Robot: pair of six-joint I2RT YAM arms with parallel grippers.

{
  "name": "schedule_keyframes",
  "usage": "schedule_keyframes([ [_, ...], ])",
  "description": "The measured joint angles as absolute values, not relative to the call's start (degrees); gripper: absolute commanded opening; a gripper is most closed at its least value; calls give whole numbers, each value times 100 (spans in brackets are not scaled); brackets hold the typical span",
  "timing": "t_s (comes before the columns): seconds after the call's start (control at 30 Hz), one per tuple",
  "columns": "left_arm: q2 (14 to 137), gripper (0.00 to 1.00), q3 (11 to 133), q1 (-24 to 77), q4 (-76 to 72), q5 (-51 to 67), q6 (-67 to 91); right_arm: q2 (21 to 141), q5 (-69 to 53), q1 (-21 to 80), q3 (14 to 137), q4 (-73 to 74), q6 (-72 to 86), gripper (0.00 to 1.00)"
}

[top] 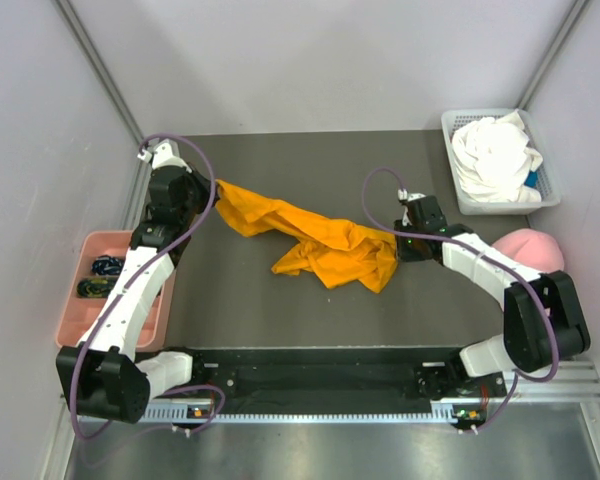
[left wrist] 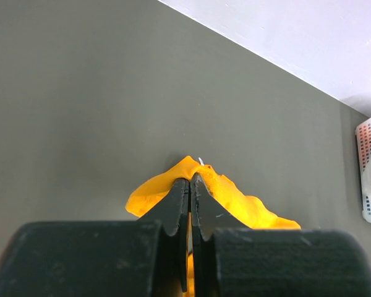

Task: Fold and stack the t-shirts
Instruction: Flatten out the tshirt

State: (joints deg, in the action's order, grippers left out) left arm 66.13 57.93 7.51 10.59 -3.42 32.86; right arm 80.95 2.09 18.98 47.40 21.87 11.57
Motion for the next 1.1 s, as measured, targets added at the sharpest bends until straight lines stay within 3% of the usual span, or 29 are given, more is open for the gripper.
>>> schedule_keyframes([
  [0.33,6608,0,5752,683,1070,-322,3288,8241,141,1898,4814,2165,1155,1],
  [0.8,6488,0,5747,613,1149,-351,3229,7898,353,1898,4901,2405,1308,0],
  [1.1,6543,1,6436,609,1514,-408,2936,6936,967,1898,6479,3024,1455,0],
])
